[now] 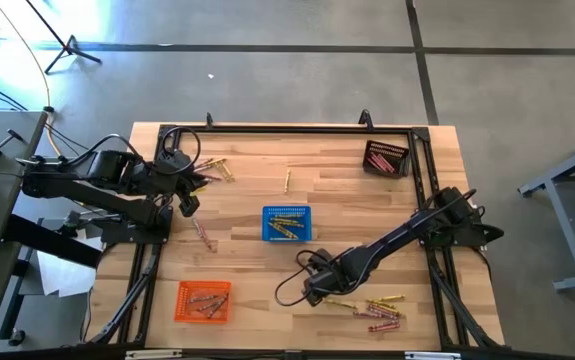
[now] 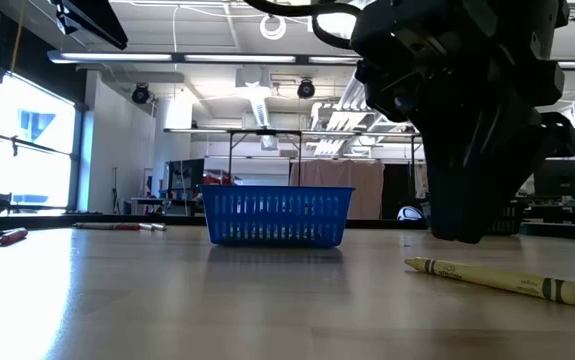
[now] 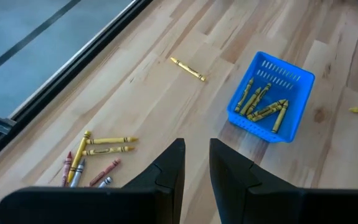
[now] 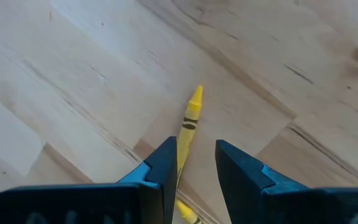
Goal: Sort crayons
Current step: Put the yellow crayon into the blue basket
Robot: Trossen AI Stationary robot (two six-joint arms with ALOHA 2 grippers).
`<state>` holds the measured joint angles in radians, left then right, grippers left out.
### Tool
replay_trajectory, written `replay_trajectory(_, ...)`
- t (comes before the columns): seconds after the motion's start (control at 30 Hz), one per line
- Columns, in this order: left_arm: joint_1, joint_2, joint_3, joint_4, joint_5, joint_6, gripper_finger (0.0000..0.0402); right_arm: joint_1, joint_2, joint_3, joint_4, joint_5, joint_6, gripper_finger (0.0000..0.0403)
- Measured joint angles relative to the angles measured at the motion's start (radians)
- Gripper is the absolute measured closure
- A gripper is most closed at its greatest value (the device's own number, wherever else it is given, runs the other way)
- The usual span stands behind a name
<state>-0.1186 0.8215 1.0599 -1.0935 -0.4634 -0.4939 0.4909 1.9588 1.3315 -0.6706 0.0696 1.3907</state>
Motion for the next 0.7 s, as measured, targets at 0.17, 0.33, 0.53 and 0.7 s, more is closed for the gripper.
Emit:
replay_trajectory(0.17,0.000,0.000,0.000,0.000,0.017,-0.003,0.0341,0.003,0.025,0.000,0.020,-0.008,0.004,0.0309)
replay_trajectory(0.33,0.000,0.000,0.000,0.000,0.017,-0.003,0.0341,0.007,0.068,0.005,0.054,-0.018,0.024,0.0309)
replay_trajectory(0.53,0.000,0.000,0.000,0.000,0.017,0.003,0.0341,0.009,0.081,0.005,0.015,0.017,0.050,0.0311)
replay_trajectory(0.7,0.000,0.000,0.000,0.000,0.016,0.034,0.0341,0.006,0.083,0.004,-0.013,0.023,0.044,0.0346)
